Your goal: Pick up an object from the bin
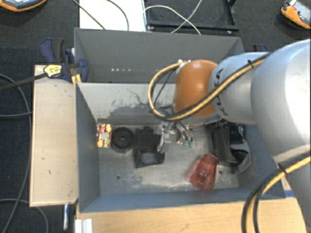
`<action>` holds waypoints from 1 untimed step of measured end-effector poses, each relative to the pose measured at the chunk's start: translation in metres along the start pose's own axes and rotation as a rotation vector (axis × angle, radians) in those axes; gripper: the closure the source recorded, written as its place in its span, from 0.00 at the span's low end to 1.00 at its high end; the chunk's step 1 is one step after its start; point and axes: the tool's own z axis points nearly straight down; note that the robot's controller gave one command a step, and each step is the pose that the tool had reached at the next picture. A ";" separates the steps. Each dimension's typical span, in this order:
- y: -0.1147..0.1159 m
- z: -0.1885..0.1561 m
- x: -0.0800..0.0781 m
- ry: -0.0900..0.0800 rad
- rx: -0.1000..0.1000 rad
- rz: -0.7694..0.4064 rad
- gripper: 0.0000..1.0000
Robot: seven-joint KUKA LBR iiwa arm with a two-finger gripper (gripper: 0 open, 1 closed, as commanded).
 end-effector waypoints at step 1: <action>0.000 -0.001 0.000 -0.001 0.000 -0.001 1.00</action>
Offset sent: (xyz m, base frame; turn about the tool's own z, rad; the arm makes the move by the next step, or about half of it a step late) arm 0.0001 0.0002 0.0041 0.0000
